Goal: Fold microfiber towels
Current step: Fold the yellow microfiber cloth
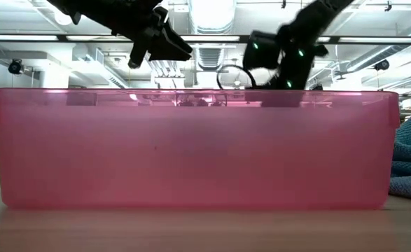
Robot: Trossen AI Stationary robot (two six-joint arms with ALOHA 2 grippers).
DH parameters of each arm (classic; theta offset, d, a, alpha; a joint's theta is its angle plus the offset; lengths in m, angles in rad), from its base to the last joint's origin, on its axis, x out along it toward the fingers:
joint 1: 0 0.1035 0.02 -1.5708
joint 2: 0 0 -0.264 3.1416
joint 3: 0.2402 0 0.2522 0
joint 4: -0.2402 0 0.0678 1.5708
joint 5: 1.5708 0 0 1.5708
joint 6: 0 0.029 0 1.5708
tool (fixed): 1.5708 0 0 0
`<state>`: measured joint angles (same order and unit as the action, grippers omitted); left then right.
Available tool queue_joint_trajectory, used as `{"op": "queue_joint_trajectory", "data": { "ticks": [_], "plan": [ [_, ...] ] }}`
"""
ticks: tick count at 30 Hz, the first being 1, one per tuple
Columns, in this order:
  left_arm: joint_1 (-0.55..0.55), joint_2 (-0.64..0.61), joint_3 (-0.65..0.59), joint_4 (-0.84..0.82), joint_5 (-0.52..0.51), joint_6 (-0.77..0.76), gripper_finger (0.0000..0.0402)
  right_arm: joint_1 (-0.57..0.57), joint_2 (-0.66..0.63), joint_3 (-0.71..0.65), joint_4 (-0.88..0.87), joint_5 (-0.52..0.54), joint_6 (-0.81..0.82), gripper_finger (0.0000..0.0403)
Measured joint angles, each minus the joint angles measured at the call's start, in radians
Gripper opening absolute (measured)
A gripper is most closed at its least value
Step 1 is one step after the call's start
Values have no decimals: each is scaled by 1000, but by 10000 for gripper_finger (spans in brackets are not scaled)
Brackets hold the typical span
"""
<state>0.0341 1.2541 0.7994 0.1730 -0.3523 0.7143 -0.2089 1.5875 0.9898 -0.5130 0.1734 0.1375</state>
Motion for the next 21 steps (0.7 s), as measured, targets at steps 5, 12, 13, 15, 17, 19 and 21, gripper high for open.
{"op": "queue_joint_trajectory", "data": {
  "ticks": [5,12,13,15,17,19,21],
  "plan": [
    [0,0,-2,0,0,0,173,16,0,-75,35,-68,27,17],
    [0,0,-1,2,0,0,173,71,-8,-69,-237,-119,-85,9],
    [0,0,-1,2,0,0,173,79,-8,-63,-279,-104,-92,9],
    [0,0,-1,2,0,0,173,91,-9,-47,-349,-44,-82,9],
    [0,0,-1,3,0,0,173,102,-17,-31,-398,-14,-69,9],
    [0,0,-1,3,0,0,173,112,-31,-15,-403,-14,-45,9],
    [0,0,-1,3,0,0,173,126,-57,-2,-399,-15,-14,9]
  ]
}}
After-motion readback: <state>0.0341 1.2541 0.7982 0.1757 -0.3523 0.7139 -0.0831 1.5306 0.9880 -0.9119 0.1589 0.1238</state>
